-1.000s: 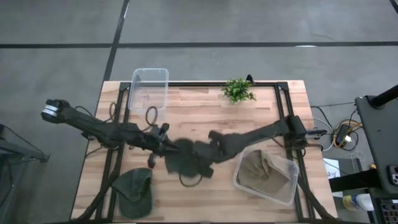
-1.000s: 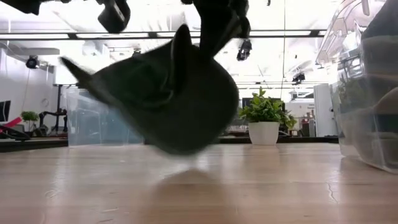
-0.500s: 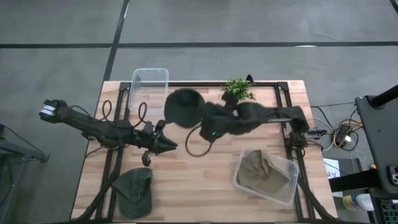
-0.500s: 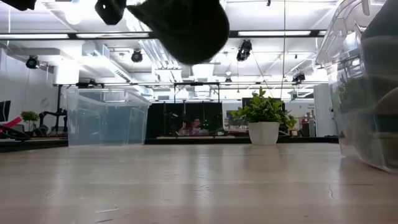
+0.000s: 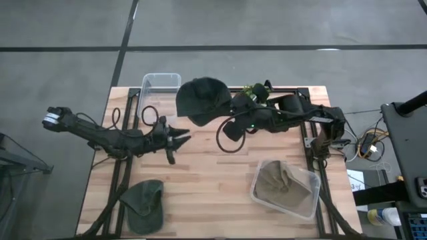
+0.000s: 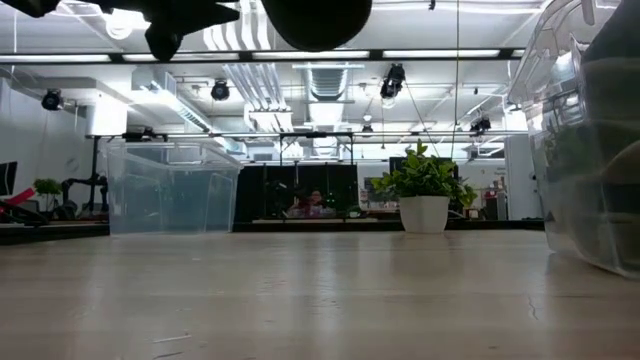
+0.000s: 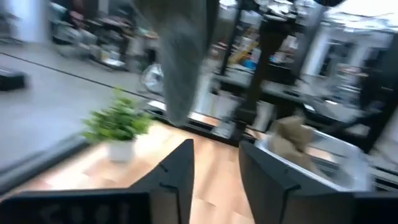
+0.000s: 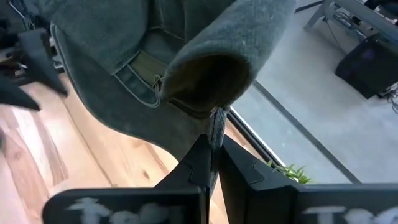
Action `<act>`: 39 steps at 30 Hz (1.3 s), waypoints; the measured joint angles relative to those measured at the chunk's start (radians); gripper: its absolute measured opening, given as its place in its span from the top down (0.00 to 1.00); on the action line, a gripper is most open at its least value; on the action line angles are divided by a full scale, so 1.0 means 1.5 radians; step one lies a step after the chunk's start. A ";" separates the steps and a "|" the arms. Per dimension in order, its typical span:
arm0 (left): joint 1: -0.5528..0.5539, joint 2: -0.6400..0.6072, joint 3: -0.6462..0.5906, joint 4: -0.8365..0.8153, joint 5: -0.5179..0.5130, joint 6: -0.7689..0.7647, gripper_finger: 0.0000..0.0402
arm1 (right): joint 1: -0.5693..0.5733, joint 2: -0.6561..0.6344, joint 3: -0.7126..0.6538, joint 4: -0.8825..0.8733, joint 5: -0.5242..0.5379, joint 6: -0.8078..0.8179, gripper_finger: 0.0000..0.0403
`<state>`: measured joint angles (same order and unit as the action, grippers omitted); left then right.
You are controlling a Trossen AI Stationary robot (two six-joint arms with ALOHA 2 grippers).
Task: Pick & Place hat
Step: Put the right black cap into the top transparent bin
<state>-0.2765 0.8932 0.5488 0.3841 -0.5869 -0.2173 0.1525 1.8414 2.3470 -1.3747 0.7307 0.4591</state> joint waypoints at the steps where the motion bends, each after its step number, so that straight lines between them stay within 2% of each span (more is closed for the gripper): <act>1: 0.000 0.000 0.000 0.005 -0.025 0.009 0.67 | 0.000 0.002 0.000 0.000 0.000 0.000 0.97; 4: 0.000 0.000 0.000 0.018 -0.079 0.041 0.62 | 0.001 0.006 0.000 0.001 -0.002 0.000 0.97; 16: 0.000 0.001 0.000 0.058 -0.082 0.083 0.60 | 0.001 0.017 -0.002 0.092 -0.005 -0.047 0.97; 30: 0.000 0.002 0.000 0.097 -0.084 0.129 0.61 | 0.001 0.017 -0.026 0.138 -0.054 -0.049 0.97; 33: 0.000 0.001 0.000 0.099 -0.084 0.133 0.68 | 0.001 0.017 -0.034 0.144 -0.054 -0.050 0.97; 38: 0.001 -0.003 0.000 0.093 -0.111 0.129 0.93 | 0.002 0.017 -0.051 0.165 -0.052 -0.072 0.97; 39: 0.002 -0.006 0.000 0.093 -0.121 0.127 0.96 | 0.002 0.017 -0.052 0.169 -0.053 -0.077 0.97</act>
<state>-0.2738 0.8839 0.5483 0.5237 -0.7686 -0.0271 0.1555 1.8662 2.2694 -1.1214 0.6511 0.3439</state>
